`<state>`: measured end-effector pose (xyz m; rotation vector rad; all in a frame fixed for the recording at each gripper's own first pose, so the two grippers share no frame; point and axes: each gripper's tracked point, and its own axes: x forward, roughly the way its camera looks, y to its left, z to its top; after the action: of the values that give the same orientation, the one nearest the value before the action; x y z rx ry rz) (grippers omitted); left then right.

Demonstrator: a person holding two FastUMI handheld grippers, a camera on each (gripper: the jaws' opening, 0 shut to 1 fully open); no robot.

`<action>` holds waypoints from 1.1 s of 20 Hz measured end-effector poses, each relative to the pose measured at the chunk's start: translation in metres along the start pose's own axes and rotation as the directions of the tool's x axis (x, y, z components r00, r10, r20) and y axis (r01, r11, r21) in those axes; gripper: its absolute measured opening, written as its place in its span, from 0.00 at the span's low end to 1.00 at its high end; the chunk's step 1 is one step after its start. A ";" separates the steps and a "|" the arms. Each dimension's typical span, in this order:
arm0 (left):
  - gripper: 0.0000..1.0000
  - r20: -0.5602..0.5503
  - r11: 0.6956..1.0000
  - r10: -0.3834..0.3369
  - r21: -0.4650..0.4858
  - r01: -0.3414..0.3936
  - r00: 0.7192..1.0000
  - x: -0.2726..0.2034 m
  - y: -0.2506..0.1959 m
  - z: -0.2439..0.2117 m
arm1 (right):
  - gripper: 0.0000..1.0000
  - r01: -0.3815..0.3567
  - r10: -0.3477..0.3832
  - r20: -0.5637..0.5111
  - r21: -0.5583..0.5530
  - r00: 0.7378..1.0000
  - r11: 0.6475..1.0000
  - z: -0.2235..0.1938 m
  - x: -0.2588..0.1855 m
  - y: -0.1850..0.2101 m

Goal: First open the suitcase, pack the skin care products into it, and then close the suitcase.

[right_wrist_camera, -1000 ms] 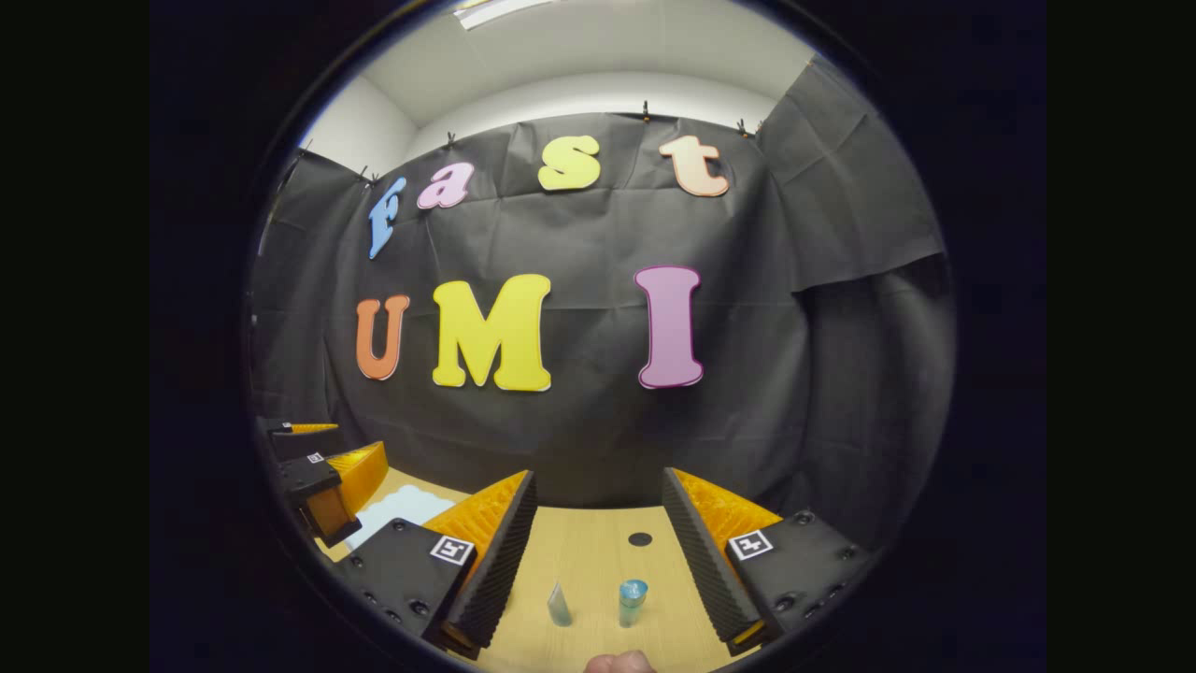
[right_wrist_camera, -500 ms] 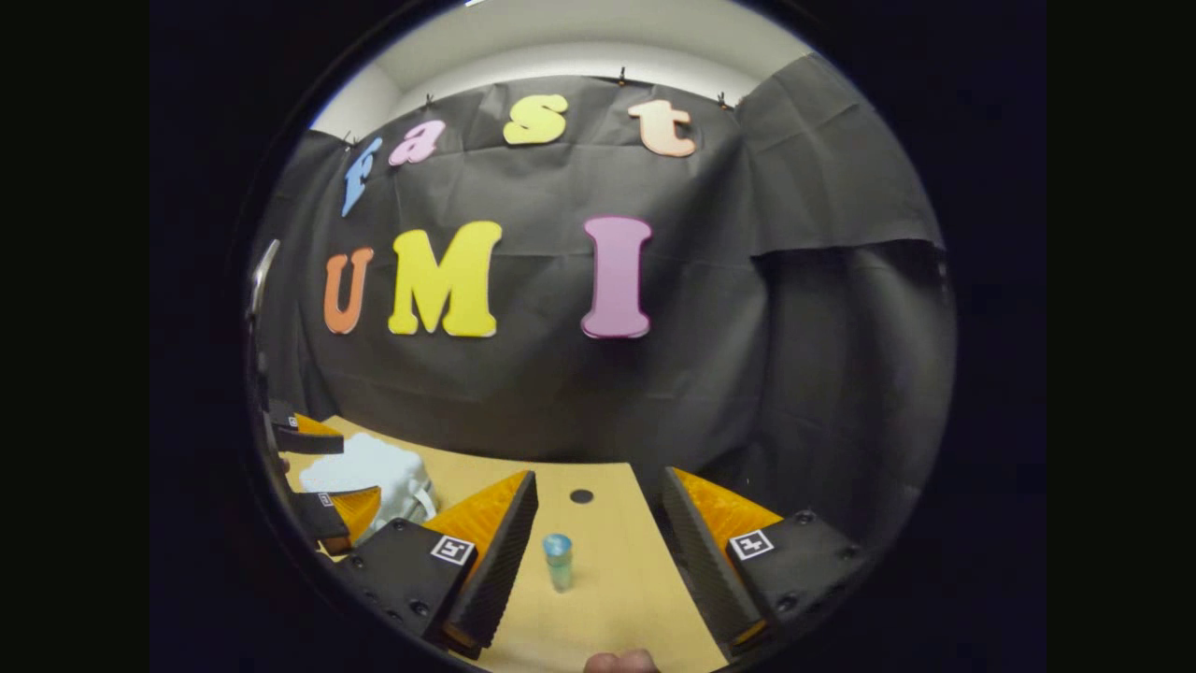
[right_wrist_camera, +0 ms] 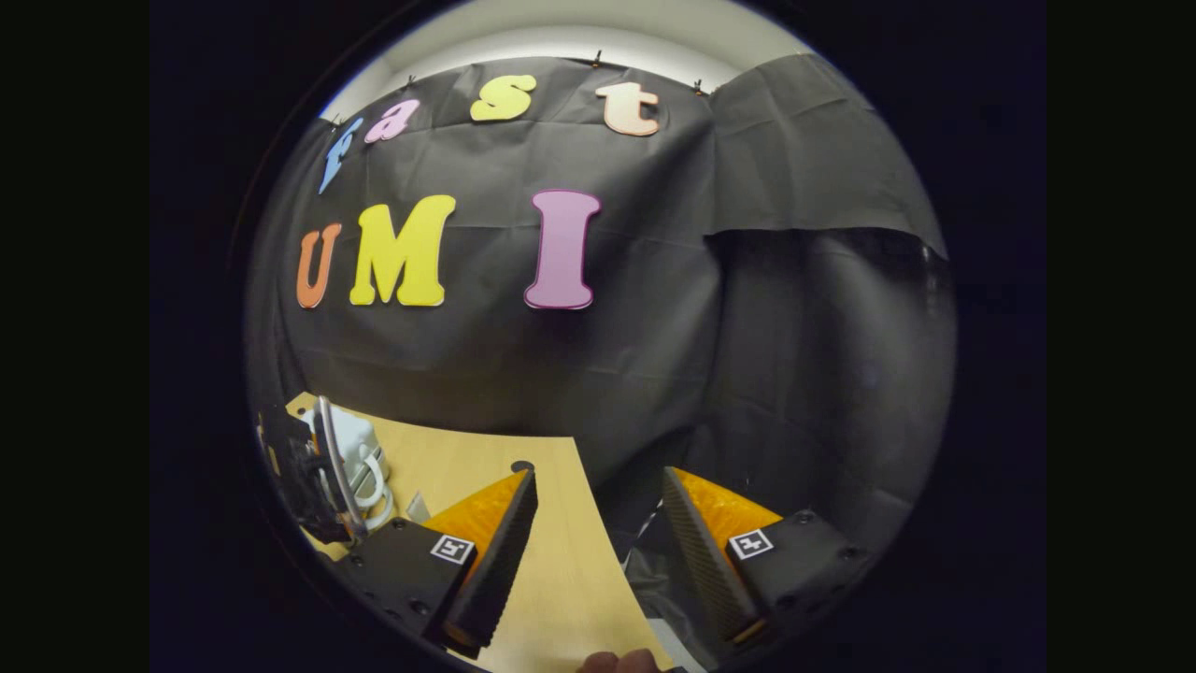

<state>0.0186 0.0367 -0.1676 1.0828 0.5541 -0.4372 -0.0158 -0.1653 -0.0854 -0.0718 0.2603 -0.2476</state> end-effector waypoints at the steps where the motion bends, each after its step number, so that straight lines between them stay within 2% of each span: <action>1: 0.96 -0.017 0.999 0.001 0.038 -0.001 1.000 0.005 -0.004 -0.003 | 0.80 0.009 -0.009 0.001 -0.002 1.000 1.000 0.000 -0.001 -0.004; 6: 0.96 -0.105 0.989 0.008 0.149 0.008 0.994 0.030 -0.008 -0.020 | 0.79 0.044 -0.044 -0.013 -0.014 0.999 0.999 -0.006 -0.009 -0.017; 8: 0.90 -0.134 0.983 0.027 0.181 -0.003 0.991 0.036 -0.005 -0.026 | 0.79 0.059 -0.060 -0.017 -0.013 0.998 0.998 -0.008 -0.013 -0.022; 10: 0.80 -0.146 0.979 0.027 0.202 0.003 0.989 0.044 -0.006 -0.028 | 0.79 0.069 -0.069 -0.023 -0.017 0.997 0.997 -0.011 -0.017 -0.025; 11: 0.66 -0.161 0.978 0.028 0.210 0.006 0.987 0.044 -0.007 -0.032 | 0.80 0.072 -0.072 -0.026 -0.018 0.997 0.997 -0.012 -0.020 -0.025; 13: 0.55 -0.163 0.972 0.037 0.234 0.002 0.986 0.046 -0.003 -0.028 | 0.79 0.079 -0.080 -0.024 -0.021 0.997 0.997 -0.011 -0.025 -0.025; 14: 0.51 -0.166 0.973 0.019 0.229 0.020 0.986 0.046 -0.007 -0.028 | 0.77 0.082 -0.083 -0.022 -0.022 0.996 0.996 -0.011 -0.028 -0.024; 15: 0.38 -0.170 0.975 0.014 0.222 0.024 0.985 0.045 -0.008 -0.028 | 0.77 0.084 -0.085 -0.019 -0.023 0.996 0.996 -0.010 -0.031 -0.024; 17: 0.24 -0.162 0.974 0.033 0.225 0.004 0.986 0.042 -0.005 -0.025 | 0.77 0.085 -0.085 -0.015 -0.027 0.996 0.996 -0.010 -0.035 -0.022; 19: 0.20 -0.156 0.977 0.051 0.213 -0.017 0.986 0.038 0.004 -0.026 | 0.77 0.079 -0.079 -0.014 -0.025 0.997 0.997 -0.009 -0.039 -0.017; 22: 0.14 -0.124 0.989 0.074 0.134 -0.057 0.990 0.018 0.034 -0.022 | 0.79 0.059 -0.059 -0.006 -0.027 0.998 0.998 -0.007 -0.040 -0.004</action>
<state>0.0480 0.0697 -0.1625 1.2576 0.6081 -0.3515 -0.0561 -0.1590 -0.0824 -0.1053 0.2686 -0.3028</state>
